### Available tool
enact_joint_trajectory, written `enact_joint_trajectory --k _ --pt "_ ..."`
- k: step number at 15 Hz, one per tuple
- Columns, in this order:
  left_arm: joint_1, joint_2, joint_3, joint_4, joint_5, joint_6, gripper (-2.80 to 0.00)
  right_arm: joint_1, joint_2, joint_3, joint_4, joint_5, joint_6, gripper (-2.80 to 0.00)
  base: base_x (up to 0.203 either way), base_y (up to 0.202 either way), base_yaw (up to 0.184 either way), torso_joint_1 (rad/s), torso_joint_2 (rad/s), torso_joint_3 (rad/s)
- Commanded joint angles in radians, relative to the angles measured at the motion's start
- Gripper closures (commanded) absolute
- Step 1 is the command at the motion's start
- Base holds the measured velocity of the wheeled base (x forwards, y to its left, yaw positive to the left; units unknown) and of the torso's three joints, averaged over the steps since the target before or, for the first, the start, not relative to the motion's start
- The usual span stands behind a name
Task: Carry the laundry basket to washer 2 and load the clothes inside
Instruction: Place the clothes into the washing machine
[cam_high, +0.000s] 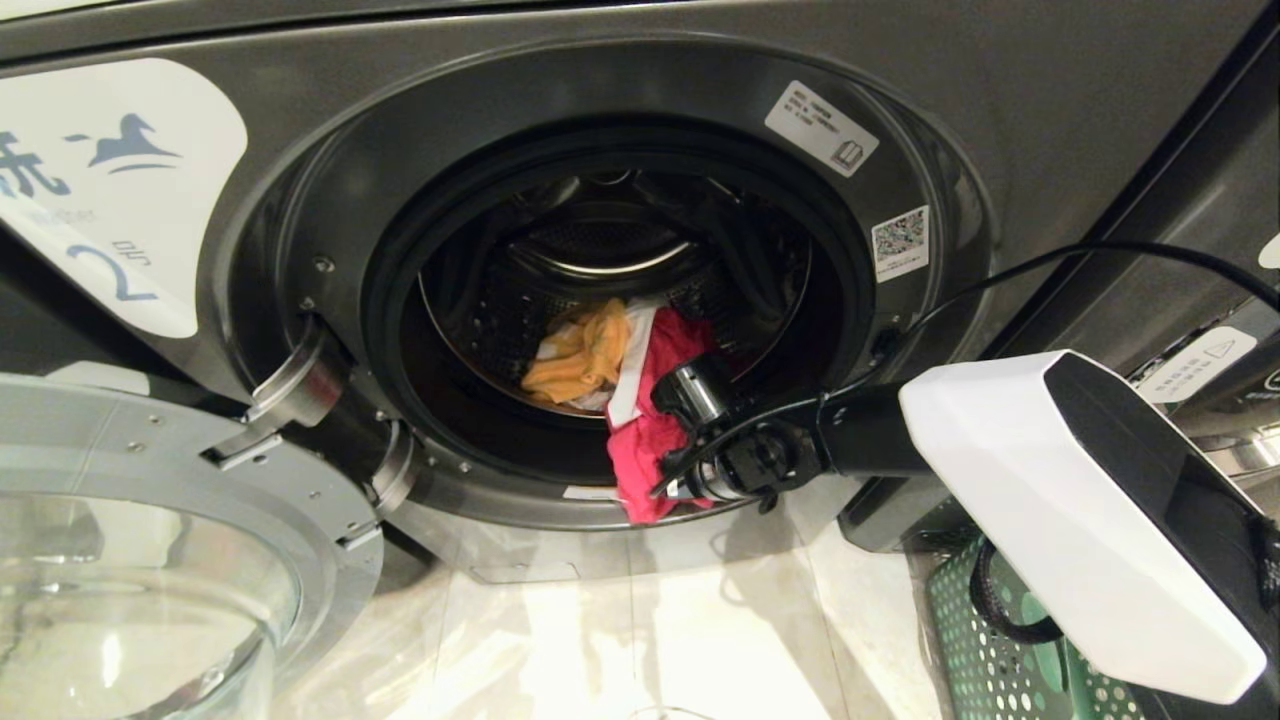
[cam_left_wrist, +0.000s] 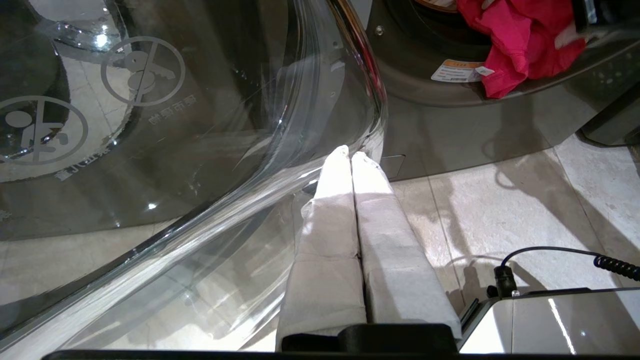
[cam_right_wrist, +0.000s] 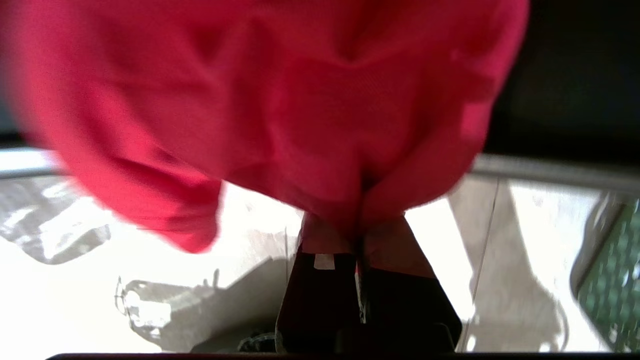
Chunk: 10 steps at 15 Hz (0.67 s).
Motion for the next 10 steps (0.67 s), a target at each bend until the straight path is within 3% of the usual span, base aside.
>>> enact_joint_trajectory --k 1,3,8,10 --pt "0.000 0.001 0.000 0.000 0.000 0.000 0.00 0.004 -0.025 -0.046 -0.016 -0.001 -0.032 0.00 0.000 0.000 0.000 0.000 0.00 0.000" --pt "0.000 0.001 0.000 0.000 0.000 0.001 0.00 0.006 -0.024 -0.074 -0.189 -0.005 -0.161 0.00 0.000 0.000 0.000 0.000 0.00 0.000" --pt "0.000 0.001 0.000 0.000 0.000 0.001 0.00 0.007 0.025 -0.075 -0.784 0.001 -0.553 0.00 0.000 0.000 0.000 0.000 0.00 0.000" --pt "0.000 0.001 0.000 0.000 0.000 0.000 0.00 0.006 0.065 -0.075 -0.982 0.046 -0.668 0.00 0.000 0.000 0.000 0.000 0.00 0.000"
